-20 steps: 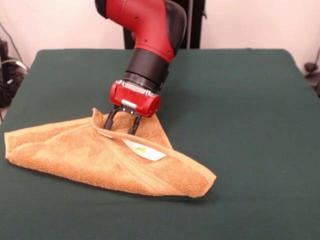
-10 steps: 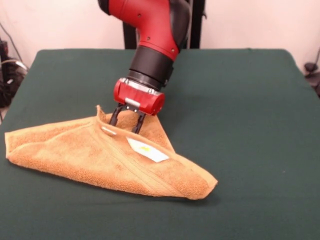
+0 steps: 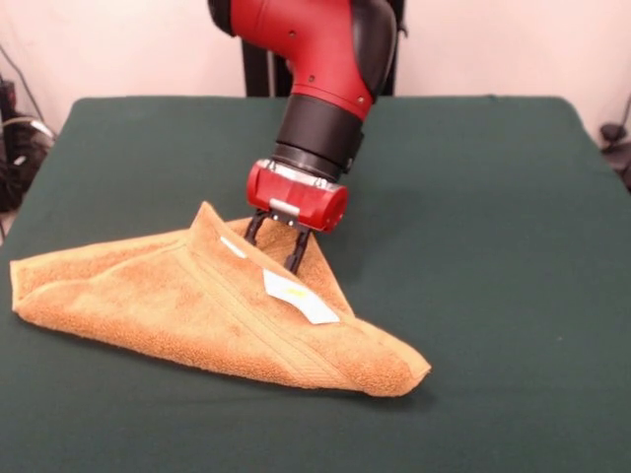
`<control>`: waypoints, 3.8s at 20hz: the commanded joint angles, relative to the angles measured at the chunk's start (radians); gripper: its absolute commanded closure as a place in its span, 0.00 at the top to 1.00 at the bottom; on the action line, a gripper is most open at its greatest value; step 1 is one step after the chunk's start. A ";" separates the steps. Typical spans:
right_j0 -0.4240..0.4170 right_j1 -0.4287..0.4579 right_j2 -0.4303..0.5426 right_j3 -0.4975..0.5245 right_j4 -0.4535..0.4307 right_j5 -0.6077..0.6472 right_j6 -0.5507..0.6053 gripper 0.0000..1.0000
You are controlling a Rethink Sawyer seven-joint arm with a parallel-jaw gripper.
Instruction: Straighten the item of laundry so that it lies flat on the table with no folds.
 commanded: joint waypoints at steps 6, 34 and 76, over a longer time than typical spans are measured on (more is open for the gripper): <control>0.051 0.105 0.109 -0.071 0.095 -0.171 0.150 1.00; -0.156 0.115 0.230 -0.227 -0.229 0.220 0.038 1.00; -0.120 0.218 0.157 -0.436 -0.261 0.146 0.134 1.00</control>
